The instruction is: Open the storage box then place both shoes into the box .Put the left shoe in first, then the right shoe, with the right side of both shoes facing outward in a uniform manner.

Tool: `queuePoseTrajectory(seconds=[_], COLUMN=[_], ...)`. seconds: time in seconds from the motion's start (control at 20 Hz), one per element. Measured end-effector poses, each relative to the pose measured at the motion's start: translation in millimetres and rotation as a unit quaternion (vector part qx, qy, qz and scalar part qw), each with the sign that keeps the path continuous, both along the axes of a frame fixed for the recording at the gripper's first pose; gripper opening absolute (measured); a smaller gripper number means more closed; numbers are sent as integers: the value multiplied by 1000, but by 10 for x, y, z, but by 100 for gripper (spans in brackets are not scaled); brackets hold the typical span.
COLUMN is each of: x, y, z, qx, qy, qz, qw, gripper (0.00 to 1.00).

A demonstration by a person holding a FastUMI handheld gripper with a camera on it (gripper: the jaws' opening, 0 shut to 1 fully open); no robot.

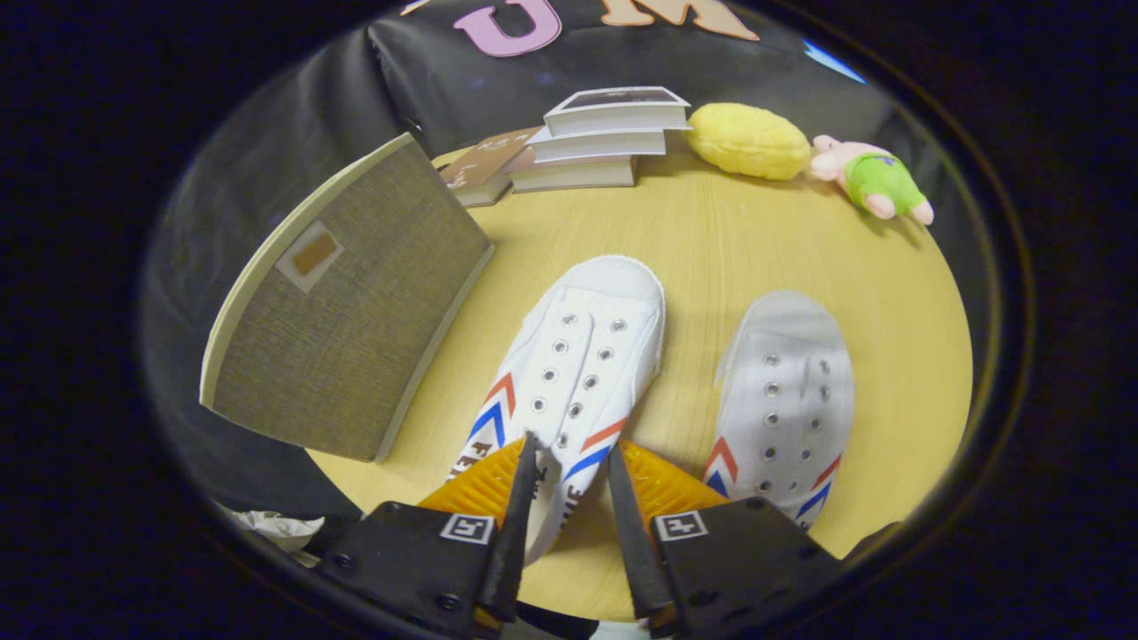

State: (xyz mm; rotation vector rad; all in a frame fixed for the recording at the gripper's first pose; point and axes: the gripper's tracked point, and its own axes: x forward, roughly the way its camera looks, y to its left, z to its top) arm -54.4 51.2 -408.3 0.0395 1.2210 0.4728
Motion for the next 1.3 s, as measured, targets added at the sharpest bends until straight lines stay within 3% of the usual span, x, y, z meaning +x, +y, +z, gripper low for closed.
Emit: queuePoseTrajectory(seconds=[0.1, 0.15, 0.25, 0.4, 0.5, 0.95, 1.3], x=[-48, -104, -93, -64, -91, 0, 227], y=[4, -18, -26, -23, -31, 23, 221], z=[-30, -56, -51, -67, -46, 211, 935], qx=[4, 0, 19, 42, 55, 119, 152], qy=[14, 26, 40, 54, 71, 85, 42], qz=[-1, 2, -33, -87, -115, -191, -198], qw=[1000, 1000, 998, 994, 989, 971, 967], gripper=[48, 40, 23, 22, 5, 5, 5])
